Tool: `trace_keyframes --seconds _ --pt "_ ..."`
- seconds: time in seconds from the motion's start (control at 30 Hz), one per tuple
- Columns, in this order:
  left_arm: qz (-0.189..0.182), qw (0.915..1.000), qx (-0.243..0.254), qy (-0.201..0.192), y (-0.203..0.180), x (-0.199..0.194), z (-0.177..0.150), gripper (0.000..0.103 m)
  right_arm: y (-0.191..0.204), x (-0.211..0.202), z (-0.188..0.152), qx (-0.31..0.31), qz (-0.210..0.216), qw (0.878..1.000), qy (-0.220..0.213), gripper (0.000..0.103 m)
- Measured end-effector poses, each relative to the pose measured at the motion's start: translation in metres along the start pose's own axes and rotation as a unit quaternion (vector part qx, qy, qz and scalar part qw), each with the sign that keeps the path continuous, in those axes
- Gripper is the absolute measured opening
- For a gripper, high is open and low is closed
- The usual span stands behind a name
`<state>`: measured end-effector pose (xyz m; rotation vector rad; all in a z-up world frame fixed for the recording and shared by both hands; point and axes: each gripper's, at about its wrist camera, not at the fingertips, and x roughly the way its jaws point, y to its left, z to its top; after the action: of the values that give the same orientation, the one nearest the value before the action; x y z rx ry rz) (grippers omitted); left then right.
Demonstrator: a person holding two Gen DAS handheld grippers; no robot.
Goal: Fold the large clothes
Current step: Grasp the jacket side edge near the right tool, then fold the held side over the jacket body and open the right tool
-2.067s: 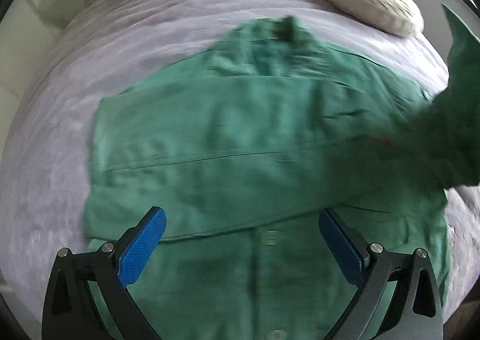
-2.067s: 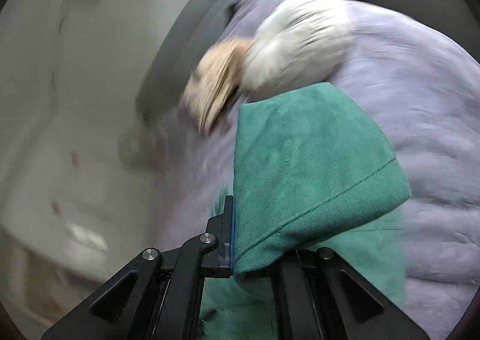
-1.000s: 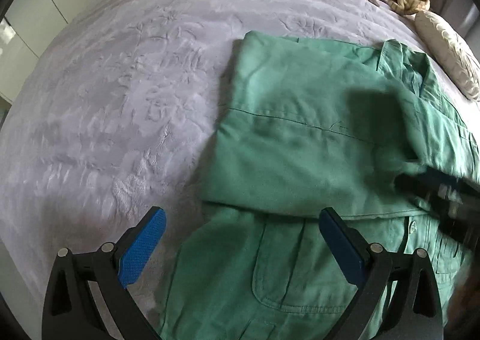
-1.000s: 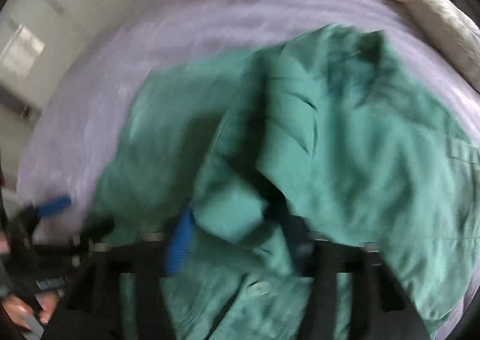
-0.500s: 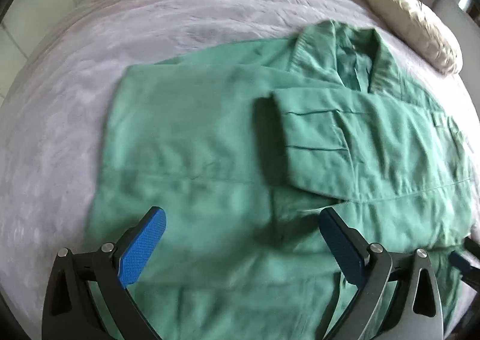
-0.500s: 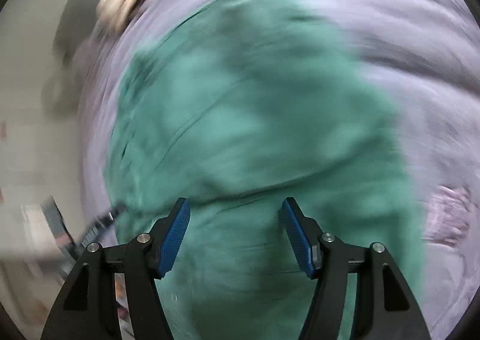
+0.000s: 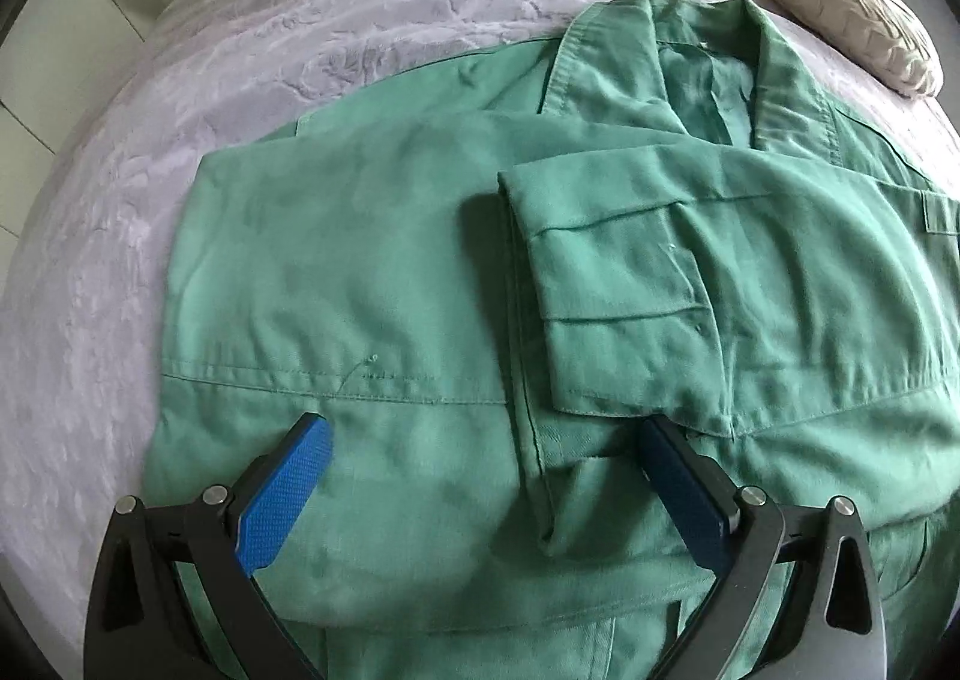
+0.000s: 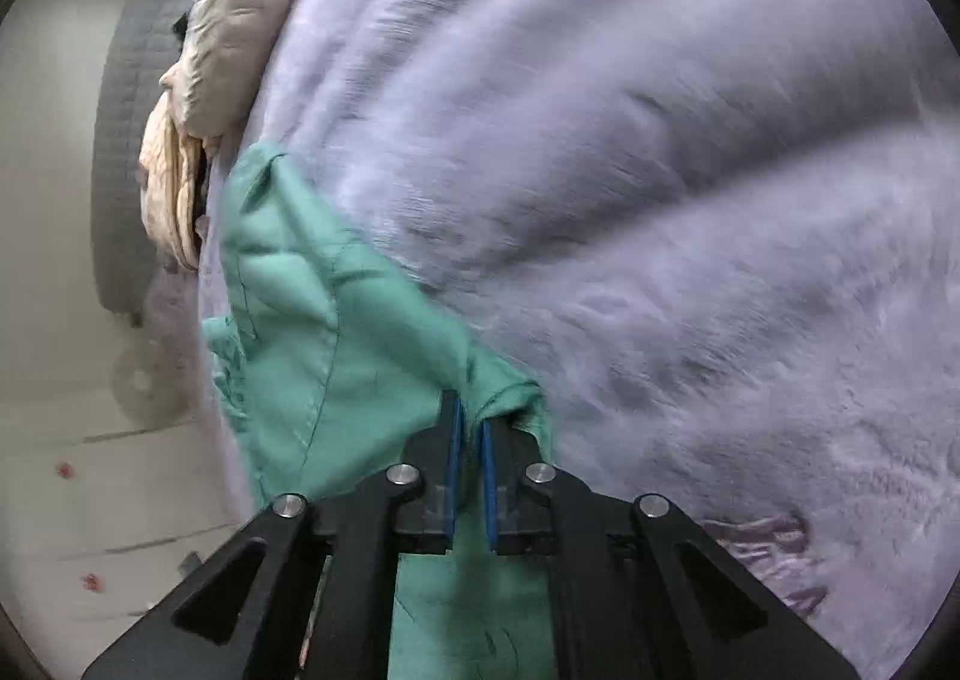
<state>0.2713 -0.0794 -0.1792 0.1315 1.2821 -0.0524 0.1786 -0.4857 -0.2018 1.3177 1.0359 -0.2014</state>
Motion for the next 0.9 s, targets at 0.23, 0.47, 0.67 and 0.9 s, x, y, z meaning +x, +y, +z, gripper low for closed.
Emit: trace_keyframes --seconds 0.23,0.47,0.67,0.9 --pt "0.004 1.0000 -0.003 0.000 0.004 0.003 0.002 0.102 0.077 -0.029 -0.009 -0.213 0.013 0.974 0.082 0.044" --pt "0.012 0.9998 -0.015 0.002 0.003 0.004 0.003 0.102 0.127 0.029 0.077 -0.224 -0.046 0.973 0.005 0.067" --pt "0.020 0.9997 -0.009 -0.004 -0.002 -0.001 0.001 0.102 0.140 0.067 0.095 -0.229 -0.080 0.970 0.007 0.002" --pt "0.011 0.9999 -0.012 -0.005 0.003 0.000 0.002 0.103 0.111 0.070 0.108 -0.209 -0.113 0.971 -0.005 0.002"
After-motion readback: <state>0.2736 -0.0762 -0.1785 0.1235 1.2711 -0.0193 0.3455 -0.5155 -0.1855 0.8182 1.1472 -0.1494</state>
